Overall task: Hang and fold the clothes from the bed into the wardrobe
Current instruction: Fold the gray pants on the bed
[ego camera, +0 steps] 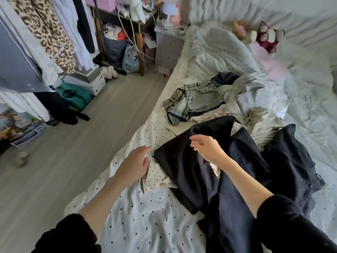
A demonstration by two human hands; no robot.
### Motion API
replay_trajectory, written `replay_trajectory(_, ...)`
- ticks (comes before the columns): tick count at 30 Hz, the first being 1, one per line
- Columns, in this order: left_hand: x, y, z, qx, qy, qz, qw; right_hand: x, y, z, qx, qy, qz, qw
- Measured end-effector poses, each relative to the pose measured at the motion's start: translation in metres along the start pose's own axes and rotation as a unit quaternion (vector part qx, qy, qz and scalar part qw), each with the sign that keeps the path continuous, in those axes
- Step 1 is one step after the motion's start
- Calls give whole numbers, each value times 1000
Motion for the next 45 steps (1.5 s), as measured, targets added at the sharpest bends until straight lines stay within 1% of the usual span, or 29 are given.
replay_trajectory(3, 24, 48, -10, 14, 43, -20, 999, -7, 56, 12, 5, -37, 28, 999)
replay_trajectory(4, 30, 57, -10, 22, 66, -24, 997, -10, 71, 13, -8, -55, 38, 998)
replay_trajectory(7, 57, 119, -20, 40, 138, -30, 989, -13, 153, 25, -44, -133, 60, 988)
replay_trajectory(9, 75, 160, -27, 47, 188, -31, 981, -13, 205, 39, -51, -188, 71, 978)
replay_trajectory(10, 92, 179, -33, 56, 211, -40, 975, -8, 231, 56, -40, -213, 68, 974)
replay_trajectory(13, 121, 203, -52, 59, 265, -61, 960, -7, 276, 82, -29, -303, 75, 950)
replay_trajectory(15, 139, 214, -72, 40, 270, -80, 959, 2, 310, 89, -32, -352, 66, 933)
replay_trajectory(20, 171, 224, -105, 24, 229, -136, 963, 49, 364, 99, -64, -473, -7, 879)
replay_trajectory(23, 175, 228, -108, 27, 210, -163, 964, 56, 375, 107, -52, -509, -7, 859)
replay_trajectory(24, 175, 229, -108, 28, 207, -171, 963, 55, 375, 107, -49, -511, -2, 858)
replay_trajectory(26, 173, 230, -106, 21, 198, -181, 963, 52, 371, 105, -52, -491, 12, 870)
replay_trajectory(27, 172, 228, -107, 10, 200, -193, 961, 49, 367, 100, -61, -464, 23, 883)
replay_trajectory(29, 167, 226, -108, -13, 190, -209, 959, 35, 353, 84, -71, -367, 60, 925)
replay_trajectory(31, 163, 217, -108, -41, 137, -209, 967, 18, 330, 68, -60, -267, 100, 957)
replay_trajectory(33, 151, 205, -106, -95, 22, -196, 976, 11, 307, 55, -50, -222, 107, 968)
replay_trajectory(35, 130, 185, -94, -149, -126, -157, 968, 8, 274, 41, -59, -182, 113, 975)
replay_trajectory(37, 106, 167, -76, -163, -225, -122, 953, 4, 237, 23, -71, -123, 128, 981)
replay_trajectory(39, 92, 154, -65, -178, -306, -100, 930, -3, 202, 4, -68, -54, 158, 984)
replay_trajectory(41, 79, 141, -57, -190, -387, -81, 899, -10, 168, -17, -68, 12, 186, 980)
replay_trajectory(43, 64, 123, -49, -216, -472, -66, 852, -13, 130, -37, -71, 55, 203, 975)
replay_trajectory(45, 53, 97, -42, -254, -536, -63, 803, -4, 88, -52, -73, 78, 197, 974)
Point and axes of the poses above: each hand's wrist, its own y-axis towards the middle knuckle, its own x-axis out of the palm, z = x × y, the point moved 8 cm from there along y, towards the middle knuckle, and after that the axes turned 6 degrees about y, right-handed, at the moved point
